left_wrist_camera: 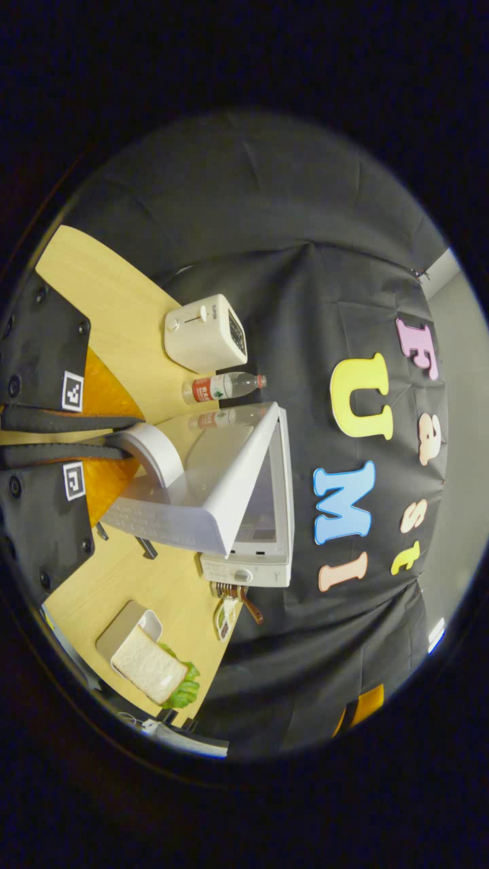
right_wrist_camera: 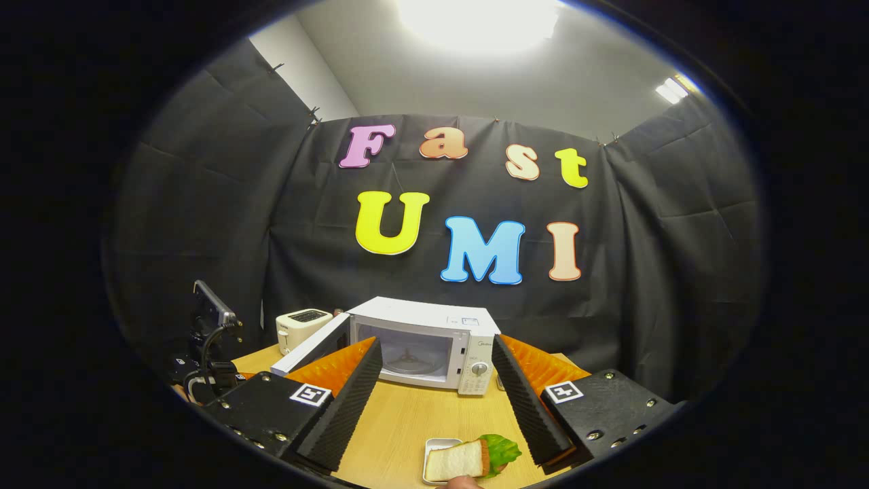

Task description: Open the microwave oven with the left hand, put the food in, and close the microwave oven.

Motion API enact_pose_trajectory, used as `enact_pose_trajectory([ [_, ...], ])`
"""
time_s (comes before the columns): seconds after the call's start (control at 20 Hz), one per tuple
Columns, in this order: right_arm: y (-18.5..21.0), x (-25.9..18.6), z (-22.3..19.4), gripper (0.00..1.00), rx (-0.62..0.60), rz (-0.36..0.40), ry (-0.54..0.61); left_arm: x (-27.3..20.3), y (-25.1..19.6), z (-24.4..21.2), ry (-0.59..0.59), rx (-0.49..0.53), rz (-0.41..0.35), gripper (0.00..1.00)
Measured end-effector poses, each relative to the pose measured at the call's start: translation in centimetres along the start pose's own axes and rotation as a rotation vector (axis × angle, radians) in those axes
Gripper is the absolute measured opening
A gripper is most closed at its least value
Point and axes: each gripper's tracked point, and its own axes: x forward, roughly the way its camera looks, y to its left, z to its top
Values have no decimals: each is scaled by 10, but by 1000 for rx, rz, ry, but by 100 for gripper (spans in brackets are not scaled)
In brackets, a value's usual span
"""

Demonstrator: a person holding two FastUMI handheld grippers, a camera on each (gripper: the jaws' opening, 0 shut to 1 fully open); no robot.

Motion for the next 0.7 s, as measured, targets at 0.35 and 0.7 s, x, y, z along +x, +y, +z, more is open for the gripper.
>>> enact_pose_trajectory([
  [0.35,36,3,0,99,8,-6,9,-3,29,-6,-8,-30,-43,15],
  [0.7,22,17,2,99,53,2,13,-5,39,-9,17,-64,18,63],
])
